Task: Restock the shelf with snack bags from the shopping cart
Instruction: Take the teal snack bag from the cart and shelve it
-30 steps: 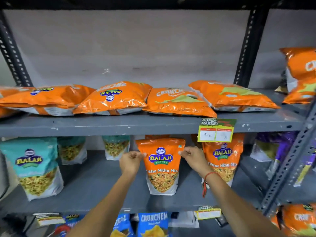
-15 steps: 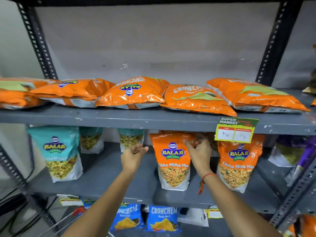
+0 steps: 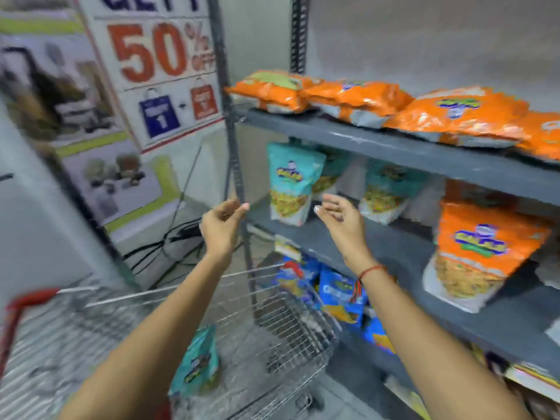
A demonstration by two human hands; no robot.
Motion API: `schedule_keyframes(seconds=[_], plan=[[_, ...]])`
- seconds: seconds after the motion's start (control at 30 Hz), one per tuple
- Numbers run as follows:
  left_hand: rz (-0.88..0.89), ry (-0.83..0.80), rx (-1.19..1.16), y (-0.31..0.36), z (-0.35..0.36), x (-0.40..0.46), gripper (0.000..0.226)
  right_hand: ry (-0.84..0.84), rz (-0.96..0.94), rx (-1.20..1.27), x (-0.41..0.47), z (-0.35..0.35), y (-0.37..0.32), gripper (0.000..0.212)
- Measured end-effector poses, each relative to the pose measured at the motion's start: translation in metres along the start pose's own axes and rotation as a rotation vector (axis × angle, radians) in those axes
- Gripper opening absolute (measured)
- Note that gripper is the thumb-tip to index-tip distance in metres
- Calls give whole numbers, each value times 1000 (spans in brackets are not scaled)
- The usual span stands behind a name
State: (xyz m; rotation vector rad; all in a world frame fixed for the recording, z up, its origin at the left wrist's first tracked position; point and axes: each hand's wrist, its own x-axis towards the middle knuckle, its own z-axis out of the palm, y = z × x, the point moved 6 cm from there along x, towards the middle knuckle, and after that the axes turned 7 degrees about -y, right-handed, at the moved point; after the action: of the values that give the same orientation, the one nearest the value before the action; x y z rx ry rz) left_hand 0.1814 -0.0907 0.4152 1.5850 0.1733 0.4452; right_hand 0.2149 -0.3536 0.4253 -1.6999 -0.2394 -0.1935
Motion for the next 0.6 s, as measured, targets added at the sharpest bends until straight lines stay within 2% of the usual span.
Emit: schedule_keyframes(seconds=[0.07,0.17,0.3,0.37,0.47,0.53,0.6], plan=[[-100,109,52,-35,-69,-2,20,-135,63,4,-6,55,20,24],[-304,221,199,-100,-153,-21,34,-349,160,-63,-18,127,63,24],[-612,247,424,-185,-221,-83,17,-694,298,-301,-36,206,151,30],[-791,227,610,-219,-239,-118,21,-874,398,-371,-49,240,198,30],[-1076,124,703,-273,-242,-166,40,-1146,496,-499,-73,279,258,30],[-1212,1,682,-309,-231,-189,40,-1283,567,-541,-89,300,293,42],[-1288,-3,527,-333,-218,-201,52,-1349,644,-509,-103,313,318,59]])
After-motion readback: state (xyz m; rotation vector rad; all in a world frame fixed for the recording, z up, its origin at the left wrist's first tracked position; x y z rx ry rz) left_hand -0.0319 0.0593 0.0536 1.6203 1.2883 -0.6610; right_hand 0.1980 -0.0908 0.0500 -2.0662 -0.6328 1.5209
